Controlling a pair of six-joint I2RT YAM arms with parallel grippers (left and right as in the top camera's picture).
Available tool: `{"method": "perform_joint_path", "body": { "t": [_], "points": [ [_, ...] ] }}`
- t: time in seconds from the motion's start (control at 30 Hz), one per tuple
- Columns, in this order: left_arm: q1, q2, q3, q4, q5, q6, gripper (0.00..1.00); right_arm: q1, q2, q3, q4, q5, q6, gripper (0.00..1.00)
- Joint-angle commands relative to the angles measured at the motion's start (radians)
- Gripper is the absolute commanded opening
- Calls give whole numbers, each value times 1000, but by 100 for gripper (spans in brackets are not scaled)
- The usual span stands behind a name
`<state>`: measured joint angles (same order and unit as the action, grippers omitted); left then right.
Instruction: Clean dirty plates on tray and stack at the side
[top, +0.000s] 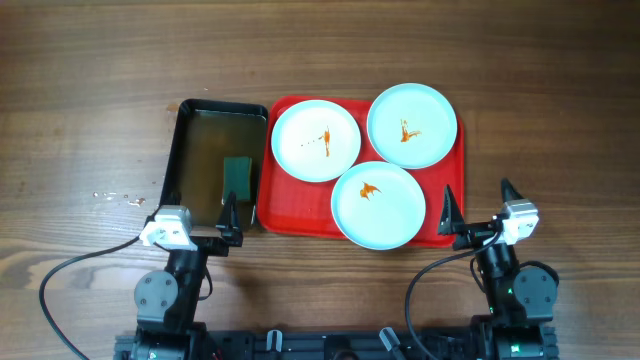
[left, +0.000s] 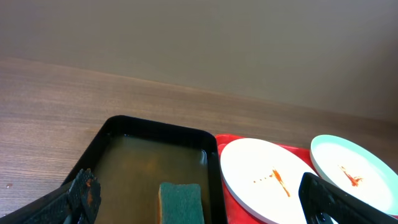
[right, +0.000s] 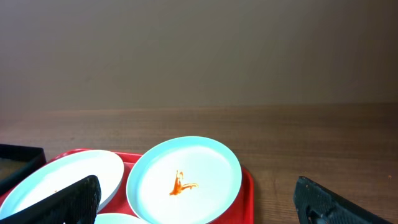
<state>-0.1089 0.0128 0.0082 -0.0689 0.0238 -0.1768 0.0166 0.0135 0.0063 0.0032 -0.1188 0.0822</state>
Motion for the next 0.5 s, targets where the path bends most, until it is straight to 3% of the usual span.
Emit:
{"method": "perform_joint_path", "body": {
  "t": [0.0, 0.47],
  "points": [
    [6, -7, -3, -7, 8, 13, 100, 4, -9, -1, 3, 1, 11, 100],
    [6, -7, -3, -7, 8, 13, 100, 4, -9, -1, 3, 1, 11, 100]
  ]
}}
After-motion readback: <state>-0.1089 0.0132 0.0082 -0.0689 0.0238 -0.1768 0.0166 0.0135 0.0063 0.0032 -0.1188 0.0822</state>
